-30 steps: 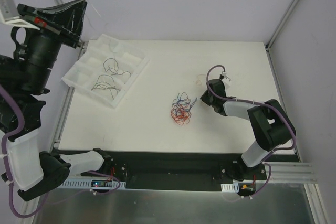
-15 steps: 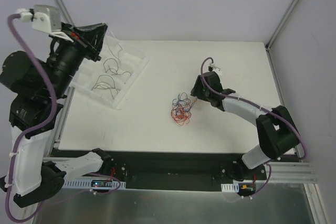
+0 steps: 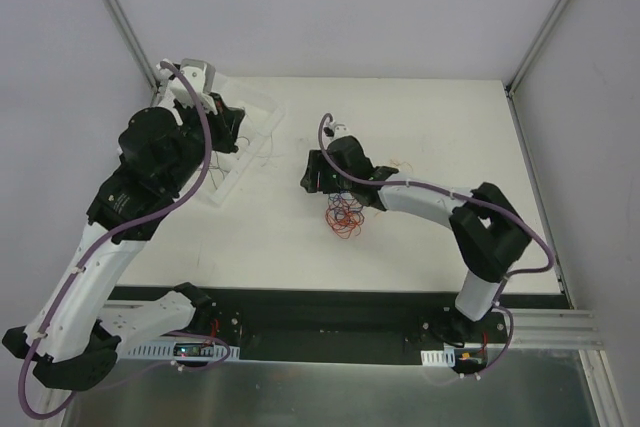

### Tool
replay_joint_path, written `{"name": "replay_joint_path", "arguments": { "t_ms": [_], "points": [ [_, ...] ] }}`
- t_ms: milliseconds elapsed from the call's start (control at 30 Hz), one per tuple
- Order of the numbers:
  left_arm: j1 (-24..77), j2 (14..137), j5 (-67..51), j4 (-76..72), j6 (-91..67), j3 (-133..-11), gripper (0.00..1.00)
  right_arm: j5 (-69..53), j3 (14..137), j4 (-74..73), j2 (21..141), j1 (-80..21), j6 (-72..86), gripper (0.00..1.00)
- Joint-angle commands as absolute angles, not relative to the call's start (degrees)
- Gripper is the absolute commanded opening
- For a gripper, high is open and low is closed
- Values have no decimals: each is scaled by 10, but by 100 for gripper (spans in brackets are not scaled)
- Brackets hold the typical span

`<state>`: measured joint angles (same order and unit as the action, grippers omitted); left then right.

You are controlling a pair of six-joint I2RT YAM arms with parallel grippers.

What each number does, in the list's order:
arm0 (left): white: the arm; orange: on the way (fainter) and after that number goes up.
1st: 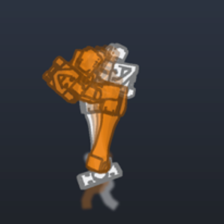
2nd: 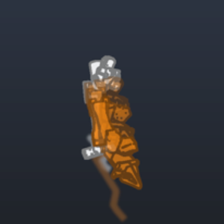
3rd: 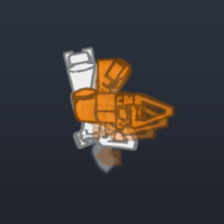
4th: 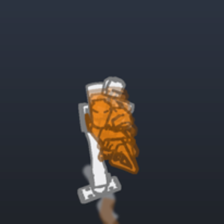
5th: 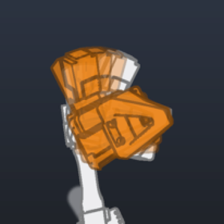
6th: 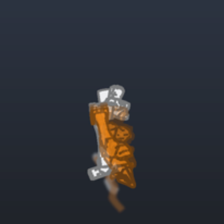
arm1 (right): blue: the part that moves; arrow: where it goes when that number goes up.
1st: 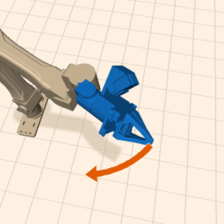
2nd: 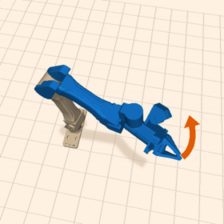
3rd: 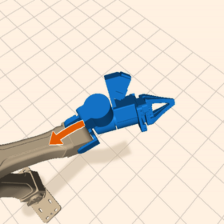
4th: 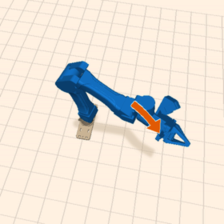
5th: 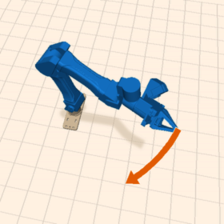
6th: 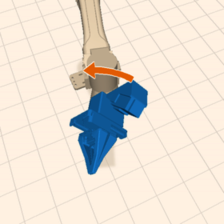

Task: Untangle the cables

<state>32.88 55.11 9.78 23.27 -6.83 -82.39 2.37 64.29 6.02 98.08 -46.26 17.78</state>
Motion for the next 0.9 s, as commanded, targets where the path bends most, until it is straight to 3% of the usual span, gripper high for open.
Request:
{"name": "replay_joint_path", "arguments": {
  "t_ms": [0,233,500,867],
  "points": [
    [323,534,121,225,-88,-781,0,-36,671,86,1037,-442,212,60],
    [323,575,89,227,-124,-742,0,18,548,82,1018,-394,310,50],
    [323,633,46,226,-165,-739,0,105,441,69,913,-304,356,51],
    [322,775,-105,226,-202,-765,2,152,395,103,822,-300,308,52]
  ]
}}
